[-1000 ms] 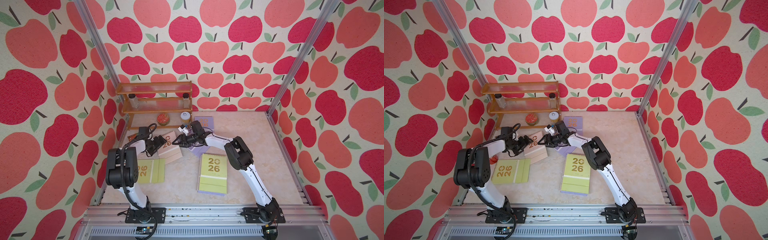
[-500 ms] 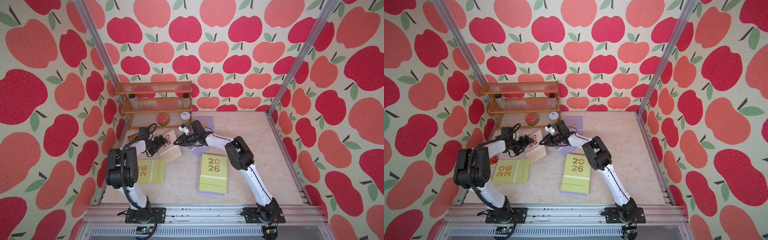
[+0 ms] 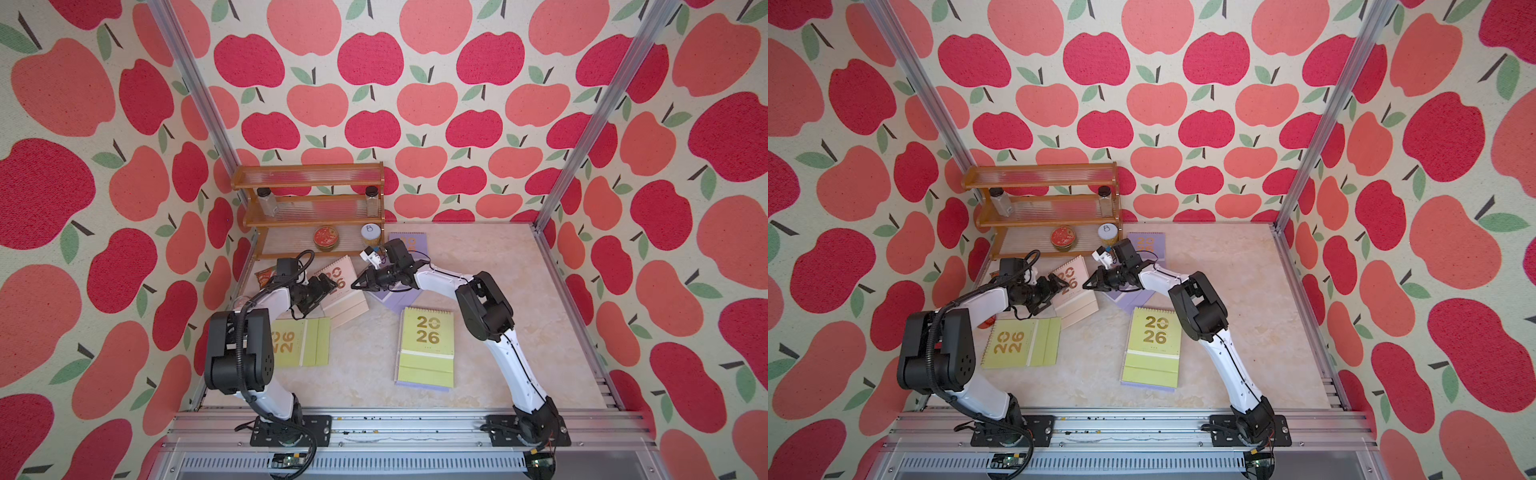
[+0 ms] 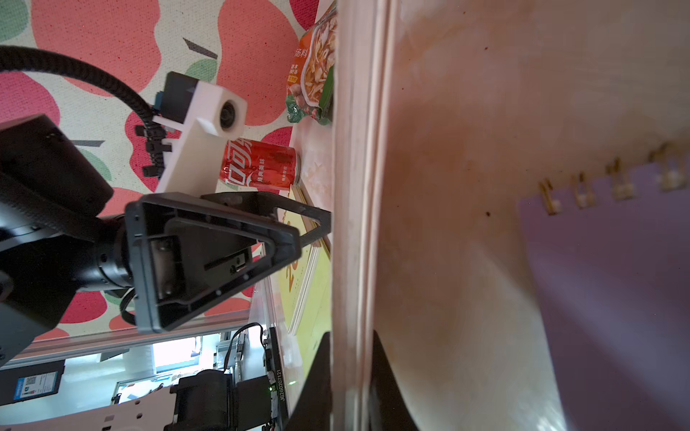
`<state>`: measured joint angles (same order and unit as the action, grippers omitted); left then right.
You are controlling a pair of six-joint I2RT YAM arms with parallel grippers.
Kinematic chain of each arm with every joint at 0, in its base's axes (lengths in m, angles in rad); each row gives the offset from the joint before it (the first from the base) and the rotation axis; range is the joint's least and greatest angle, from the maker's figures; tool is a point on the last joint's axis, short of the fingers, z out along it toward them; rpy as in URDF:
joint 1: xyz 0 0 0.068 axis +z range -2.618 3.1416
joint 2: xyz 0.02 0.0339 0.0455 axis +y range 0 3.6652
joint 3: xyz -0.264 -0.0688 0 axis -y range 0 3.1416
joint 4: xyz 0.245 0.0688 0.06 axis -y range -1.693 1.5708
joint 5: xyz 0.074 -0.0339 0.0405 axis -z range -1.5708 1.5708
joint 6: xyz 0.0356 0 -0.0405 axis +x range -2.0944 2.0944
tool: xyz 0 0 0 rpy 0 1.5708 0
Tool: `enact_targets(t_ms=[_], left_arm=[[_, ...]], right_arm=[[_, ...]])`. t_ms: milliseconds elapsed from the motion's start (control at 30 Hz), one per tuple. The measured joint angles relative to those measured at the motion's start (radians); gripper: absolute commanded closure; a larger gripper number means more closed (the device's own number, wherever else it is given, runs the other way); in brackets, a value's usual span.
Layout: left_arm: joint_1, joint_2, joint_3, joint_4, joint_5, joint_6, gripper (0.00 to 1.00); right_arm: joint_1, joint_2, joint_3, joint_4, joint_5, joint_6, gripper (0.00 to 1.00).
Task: Stack the calendars
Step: Pick up the calendar at the center of the board, then place the calendar at the calendar.
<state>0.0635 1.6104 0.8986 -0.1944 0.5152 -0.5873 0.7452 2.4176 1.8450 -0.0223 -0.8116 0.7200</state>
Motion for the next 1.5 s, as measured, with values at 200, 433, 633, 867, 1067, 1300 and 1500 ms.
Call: enact_targets(t_ms=[200, 433, 633, 867, 1067, 1300, 1500], left_arm=[[0.009, -0.121, 0.0, 0.047, 0.068, 0.0, 0.04], [0.014, -0.183, 0.001, 0.138, 0.182, -0.021, 0.02], [0.013, -0.184, 0.005, 0.214, 0.287, -0.051, 0.0], [-0.007, -0.244, 0.005, 0.277, 0.338, -0.06, 0.01], [-0.082, -0.253, 0.008, 0.371, 0.366, -0.081, 0.0], [-0.145, -0.186, 0.031, 0.45, 0.412, -0.08, 0.0], [-0.16, -0.144, 0.082, 0.478, 0.436, -0.08, 0.01]], right_arm=[[-0.055, -0.093, 0.003, -0.171, 0.035, -0.137, 1.0], [-0.098, -0.249, -0.019, -0.311, 0.075, -0.282, 1.0], [-0.138, -0.44, -0.168, -0.294, 0.058, -0.305, 1.0], [-0.227, -0.589, -0.316, -0.199, 0.004, -0.267, 1.0], [-0.286, -0.634, -0.48, 0.117, -0.13, -0.035, 1.0], [-0.32, -0.636, -0.596, 0.468, -0.251, 0.249, 1.0], [-0.32, -0.649, -0.645, 0.55, -0.294, 0.309, 1.0]])
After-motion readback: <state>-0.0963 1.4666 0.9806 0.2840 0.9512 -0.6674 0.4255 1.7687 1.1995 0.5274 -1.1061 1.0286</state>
